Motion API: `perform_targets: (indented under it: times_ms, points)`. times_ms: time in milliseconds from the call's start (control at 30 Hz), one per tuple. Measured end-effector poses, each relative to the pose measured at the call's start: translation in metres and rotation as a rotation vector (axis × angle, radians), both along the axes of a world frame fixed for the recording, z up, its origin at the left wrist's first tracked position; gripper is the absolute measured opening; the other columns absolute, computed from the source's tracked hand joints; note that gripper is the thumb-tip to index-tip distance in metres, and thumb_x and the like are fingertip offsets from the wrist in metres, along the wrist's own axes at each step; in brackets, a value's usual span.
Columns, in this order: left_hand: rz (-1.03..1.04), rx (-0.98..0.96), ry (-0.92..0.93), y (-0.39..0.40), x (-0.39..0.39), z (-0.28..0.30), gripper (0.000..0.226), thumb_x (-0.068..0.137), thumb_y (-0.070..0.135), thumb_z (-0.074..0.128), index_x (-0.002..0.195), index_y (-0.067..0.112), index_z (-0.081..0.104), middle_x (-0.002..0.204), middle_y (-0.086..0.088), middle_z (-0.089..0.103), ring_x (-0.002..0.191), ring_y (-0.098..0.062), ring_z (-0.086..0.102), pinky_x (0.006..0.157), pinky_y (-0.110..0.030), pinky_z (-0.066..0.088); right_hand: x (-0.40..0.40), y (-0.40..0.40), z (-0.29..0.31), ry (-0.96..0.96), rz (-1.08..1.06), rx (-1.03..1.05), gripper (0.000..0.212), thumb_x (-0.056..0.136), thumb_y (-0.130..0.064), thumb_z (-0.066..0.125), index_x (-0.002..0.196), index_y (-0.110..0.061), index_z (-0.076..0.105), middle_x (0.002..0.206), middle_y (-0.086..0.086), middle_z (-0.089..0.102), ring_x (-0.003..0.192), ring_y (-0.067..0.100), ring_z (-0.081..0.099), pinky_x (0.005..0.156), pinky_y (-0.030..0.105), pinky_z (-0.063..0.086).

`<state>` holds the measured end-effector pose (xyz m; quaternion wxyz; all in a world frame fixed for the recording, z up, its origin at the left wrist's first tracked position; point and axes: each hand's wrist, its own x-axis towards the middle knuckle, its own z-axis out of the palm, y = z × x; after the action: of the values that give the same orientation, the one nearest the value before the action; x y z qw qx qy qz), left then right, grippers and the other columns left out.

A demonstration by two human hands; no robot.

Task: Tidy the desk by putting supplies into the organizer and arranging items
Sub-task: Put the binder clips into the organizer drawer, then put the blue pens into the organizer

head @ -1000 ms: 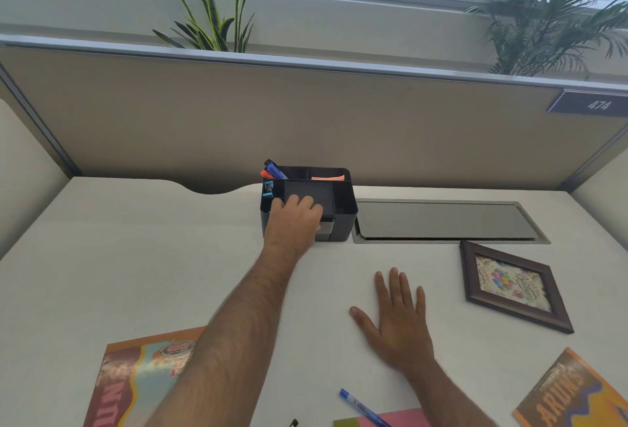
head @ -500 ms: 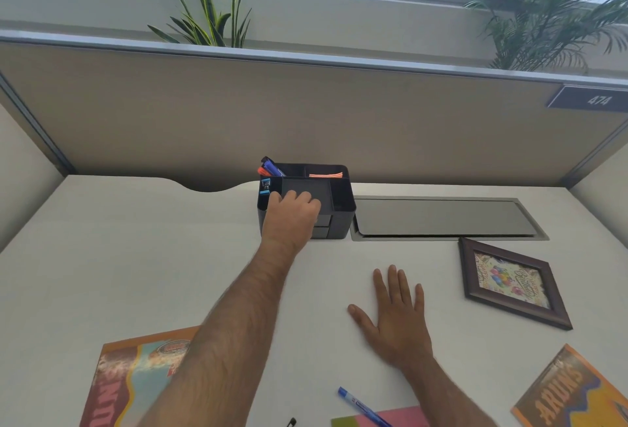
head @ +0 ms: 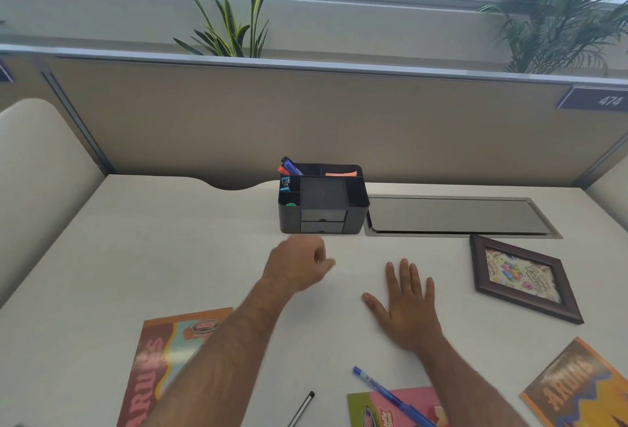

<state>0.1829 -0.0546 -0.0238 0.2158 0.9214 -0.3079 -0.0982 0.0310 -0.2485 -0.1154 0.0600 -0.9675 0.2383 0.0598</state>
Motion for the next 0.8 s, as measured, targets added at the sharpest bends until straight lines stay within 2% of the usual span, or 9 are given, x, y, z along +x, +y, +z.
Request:
perform_targets:
  times_ms: [100, 167, 367, 467, 667, 800]
  points:
    - [-0.189, 0.235, 0.344, 0.024, -0.025, -0.003, 0.039, 0.071, 0.058, 0.075, 0.067, 0.022, 0.061, 0.076, 0.004, 0.069, 0.065, -0.010, 0.061, 0.063, -0.027, 0.050, 0.000, 0.006, 0.005, 0.034, -0.028, 0.023, 0.089, 0.086, -0.077, 0.006, 0.156, -0.023, -0.009, 0.163, 0.009, -0.015, 0.150, 0.026, -0.014, 0.120, 0.053, -0.006]
    - [-0.289, 0.354, 0.483, 0.037, -0.042, -0.006, 0.044, 0.065, 0.057, 0.080, 0.066, 0.015, 0.066, 0.069, 0.001, 0.073, 0.055, -0.008, 0.063, 0.063, -0.027, 0.054, -0.001, 0.010, 0.009, 0.056, -0.051, 0.046, 0.090, 0.083, -0.076, 0.003, 0.156, -0.023, -0.008, 0.163, 0.009, -0.015, 0.150, 0.026, -0.014, 0.120, 0.053, -0.007]
    - [-0.373, 0.580, 0.523, 0.044, -0.072, -0.011, 0.053, 0.056, 0.056, 0.084, 0.074, 0.007, 0.074, 0.061, 0.002, 0.070, 0.052, -0.008, 0.062, 0.069, -0.026, 0.055, -0.001, 0.016, 0.008, 0.082, -0.079, 0.077, 0.094, 0.078, -0.076, -0.006, 0.155, -0.023, -0.010, 0.163, 0.010, -0.017, 0.150, 0.028, -0.016, 0.119, 0.054, -0.008]
    - [-0.366, 0.595, 0.518, 0.041, -0.078, -0.014, 0.045, 0.059, 0.048, 0.086, 0.074, 0.007, 0.074, 0.062, 0.003, 0.069, 0.053, -0.007, 0.064, 0.071, -0.027, 0.056, -0.002, 0.015, 0.008, 0.082, -0.076, 0.074, 0.092, 0.080, -0.075, -0.004, 0.155, -0.023, -0.010, 0.163, 0.011, -0.016, 0.150, 0.029, -0.015, 0.119, 0.055, -0.007]
    - [-0.297, 0.536, 0.692, 0.039, -0.078, -0.017, 0.028, 0.069, 0.019, 0.085, 0.084, -0.002, 0.074, 0.079, -0.009, 0.075, 0.064, -0.018, 0.070, 0.075, -0.033, 0.061, -0.002, 0.015, 0.007, 0.080, -0.070, 0.085, 0.090, 0.082, -0.074, -0.002, 0.155, -0.023, -0.011, 0.162, 0.011, -0.018, 0.149, 0.029, -0.017, 0.119, 0.055, -0.009]
    - [-0.175, 0.381, 0.768, 0.041, -0.073, -0.018, 0.022, 0.073, 0.012, 0.077, 0.087, -0.005, 0.073, 0.084, -0.016, 0.075, 0.066, -0.019, 0.070, 0.073, -0.032, 0.061, 0.000, 0.013, 0.008, 0.082, -0.076, 0.100, 0.085, 0.088, -0.072, 0.007, 0.156, -0.022, -0.008, 0.163, 0.011, -0.016, 0.150, 0.030, -0.016, 0.119, 0.056, -0.007]
